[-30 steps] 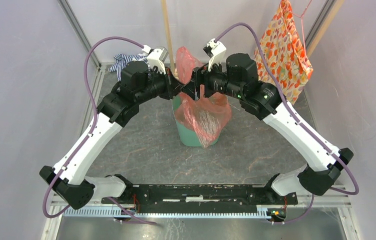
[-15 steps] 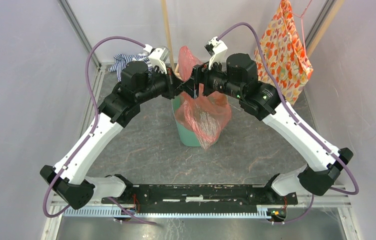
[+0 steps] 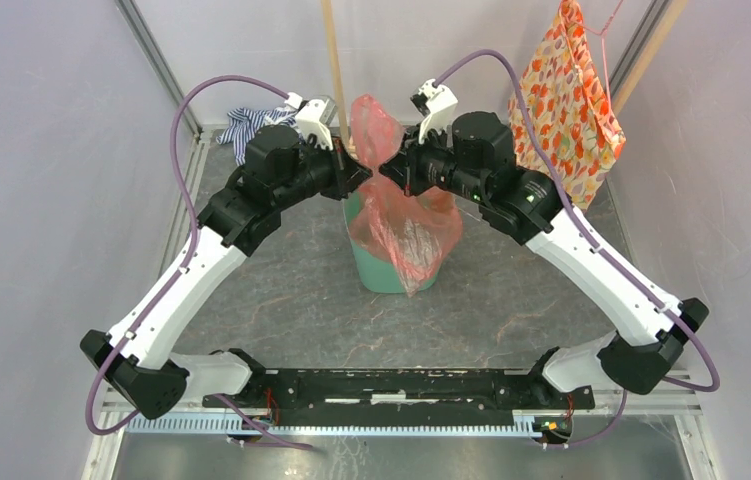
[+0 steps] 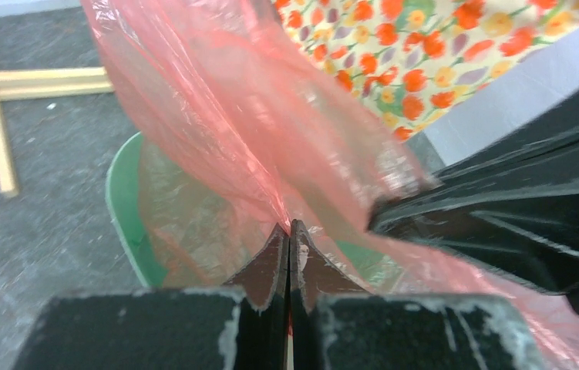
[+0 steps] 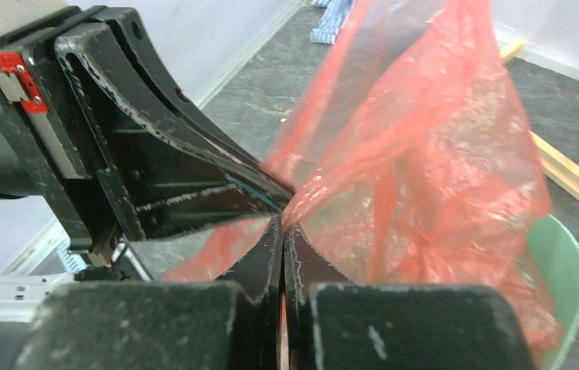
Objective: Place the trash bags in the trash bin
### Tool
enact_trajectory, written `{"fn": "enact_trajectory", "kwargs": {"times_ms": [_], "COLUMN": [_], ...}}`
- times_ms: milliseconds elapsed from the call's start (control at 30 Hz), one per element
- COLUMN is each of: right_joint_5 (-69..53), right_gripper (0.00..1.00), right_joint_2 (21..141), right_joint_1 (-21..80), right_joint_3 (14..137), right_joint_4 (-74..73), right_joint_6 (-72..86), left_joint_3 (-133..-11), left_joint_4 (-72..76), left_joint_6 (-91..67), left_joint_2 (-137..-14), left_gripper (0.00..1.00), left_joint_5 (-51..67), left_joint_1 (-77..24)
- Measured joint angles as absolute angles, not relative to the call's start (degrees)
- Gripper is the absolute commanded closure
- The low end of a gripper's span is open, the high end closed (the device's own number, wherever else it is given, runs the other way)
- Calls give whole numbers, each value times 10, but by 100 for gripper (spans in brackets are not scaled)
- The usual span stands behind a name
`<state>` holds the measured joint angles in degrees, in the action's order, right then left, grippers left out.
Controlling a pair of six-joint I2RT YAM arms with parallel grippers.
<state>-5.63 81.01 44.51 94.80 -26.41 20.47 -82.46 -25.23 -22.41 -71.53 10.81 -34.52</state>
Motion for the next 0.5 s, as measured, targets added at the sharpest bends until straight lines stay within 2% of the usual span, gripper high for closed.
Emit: {"fn": "enact_trajectory", "kwargs": {"times_ms": [300, 500], "right_joint_5": [29, 52], "right_gripper": [100, 100], "right_joint_2": [748, 665], "right_joint_1": [445, 445], "right_joint_3": [939, 868], "right_joint_4": [-333, -360], "right_joint_6": [166, 152], "left_joint_3": [-825, -816], "left_joint_4": [-332, -363], "left_joint_6": [-224, -224], "left_joint_2": [-687, -650], "left_gripper": [98, 98], "left_joint_5": [46, 50], "left_joint_1": [-345, -345]}}
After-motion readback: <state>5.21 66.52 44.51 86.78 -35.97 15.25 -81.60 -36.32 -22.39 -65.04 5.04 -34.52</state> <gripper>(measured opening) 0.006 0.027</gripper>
